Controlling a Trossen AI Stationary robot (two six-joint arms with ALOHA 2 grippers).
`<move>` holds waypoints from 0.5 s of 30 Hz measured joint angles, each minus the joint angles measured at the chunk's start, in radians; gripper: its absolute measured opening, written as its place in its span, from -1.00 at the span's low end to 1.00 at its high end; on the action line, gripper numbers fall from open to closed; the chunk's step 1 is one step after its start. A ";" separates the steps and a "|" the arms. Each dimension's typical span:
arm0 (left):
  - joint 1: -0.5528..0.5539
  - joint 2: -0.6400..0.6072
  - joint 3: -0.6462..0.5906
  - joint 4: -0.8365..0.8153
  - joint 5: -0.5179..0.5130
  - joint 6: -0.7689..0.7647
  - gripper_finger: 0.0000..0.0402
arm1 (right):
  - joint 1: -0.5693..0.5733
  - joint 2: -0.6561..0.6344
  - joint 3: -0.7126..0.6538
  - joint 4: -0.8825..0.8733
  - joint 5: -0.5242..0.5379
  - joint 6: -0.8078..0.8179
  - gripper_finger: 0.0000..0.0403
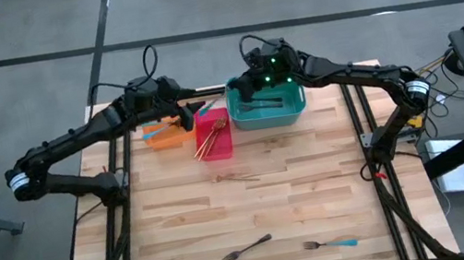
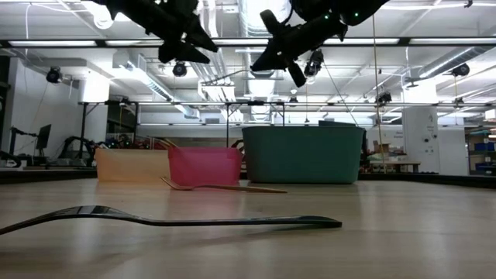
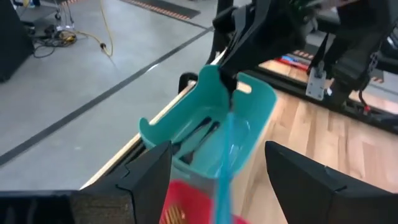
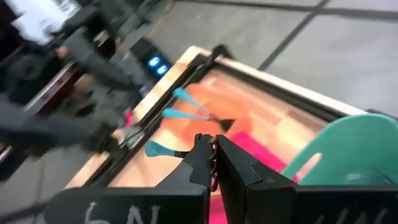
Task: Sort silverware by color (type)
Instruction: Put the blue fork into the orange bin
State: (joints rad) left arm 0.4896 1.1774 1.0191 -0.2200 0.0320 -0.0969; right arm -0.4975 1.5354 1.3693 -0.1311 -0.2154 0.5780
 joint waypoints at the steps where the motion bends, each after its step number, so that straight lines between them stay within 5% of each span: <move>1: -0.002 0.014 0.000 0.024 0.000 -0.002 0.18 | 0.008 0.002 0.000 0.000 0.038 0.010 -0.96; 9: -0.032 0.171 0.000 0.262 0.004 -0.015 0.09 | 0.059 0.012 0.000 0.001 0.162 0.059 -0.96; 15: -0.032 0.237 0.031 0.255 0.003 0.036 -0.02 | 0.059 0.012 0.000 -0.006 0.176 0.084 -0.96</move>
State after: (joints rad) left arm 0.4576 1.4147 1.0504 0.0347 0.0353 -0.0604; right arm -0.4385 1.5475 1.3693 -0.1366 -0.0398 0.6622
